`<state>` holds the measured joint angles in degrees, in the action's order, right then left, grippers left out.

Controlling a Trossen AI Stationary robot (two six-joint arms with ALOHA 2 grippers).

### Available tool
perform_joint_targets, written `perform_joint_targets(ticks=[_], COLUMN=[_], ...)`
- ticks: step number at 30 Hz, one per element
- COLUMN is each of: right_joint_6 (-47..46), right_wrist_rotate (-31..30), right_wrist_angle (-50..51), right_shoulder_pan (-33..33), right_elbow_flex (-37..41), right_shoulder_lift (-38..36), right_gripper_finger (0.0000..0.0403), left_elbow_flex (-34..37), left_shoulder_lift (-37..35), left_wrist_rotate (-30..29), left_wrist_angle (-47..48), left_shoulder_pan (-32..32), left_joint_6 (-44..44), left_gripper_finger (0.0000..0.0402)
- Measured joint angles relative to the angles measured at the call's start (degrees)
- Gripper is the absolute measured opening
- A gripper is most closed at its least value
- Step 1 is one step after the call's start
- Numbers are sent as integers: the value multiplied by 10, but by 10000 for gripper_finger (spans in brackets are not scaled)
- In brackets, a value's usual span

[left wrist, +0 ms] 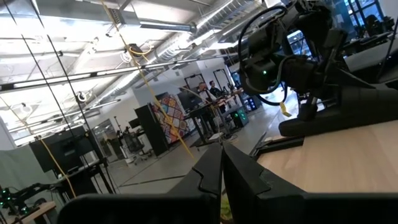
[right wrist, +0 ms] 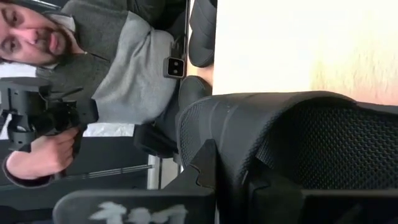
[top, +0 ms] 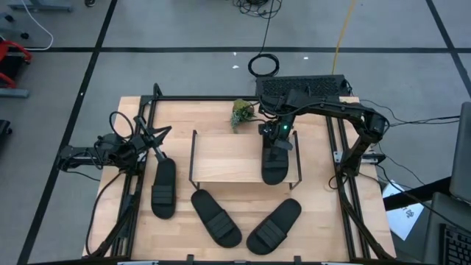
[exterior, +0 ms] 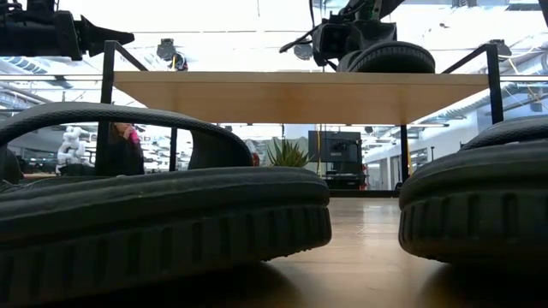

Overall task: Pick and place slides into the shelf
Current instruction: Put the black slide on the shelf

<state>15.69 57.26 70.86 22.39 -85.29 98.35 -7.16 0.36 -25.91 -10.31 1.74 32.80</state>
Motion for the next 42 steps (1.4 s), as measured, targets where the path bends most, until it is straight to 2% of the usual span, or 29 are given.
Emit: perform_joint_targets(ticks=[21,26,30,42], right_joint_6=[-21,-33,-32,-30], right_wrist_rotate=[-7,-40,-51,-69], right_wrist_angle=[-17,-36,-42,-48], right_shoulder_pan=[-22,-25,-25,-22], right_elbow_flex=[7,7,7,7], right_shoulder_lift=[-13,-15,-15,-25], right_gripper_finger=[4,6,30,142], left_elbow_flex=[0,0,0,0], left_shoulder_lift=[0,0,0,0], left_wrist_rotate=[0,0,0,1], left_wrist_angle=[2,2,2,2], left_shoulder_pan=[0,0,0,0], left_joint_6=[0,0,0,0], left_gripper_finger=[21,21,21,21])
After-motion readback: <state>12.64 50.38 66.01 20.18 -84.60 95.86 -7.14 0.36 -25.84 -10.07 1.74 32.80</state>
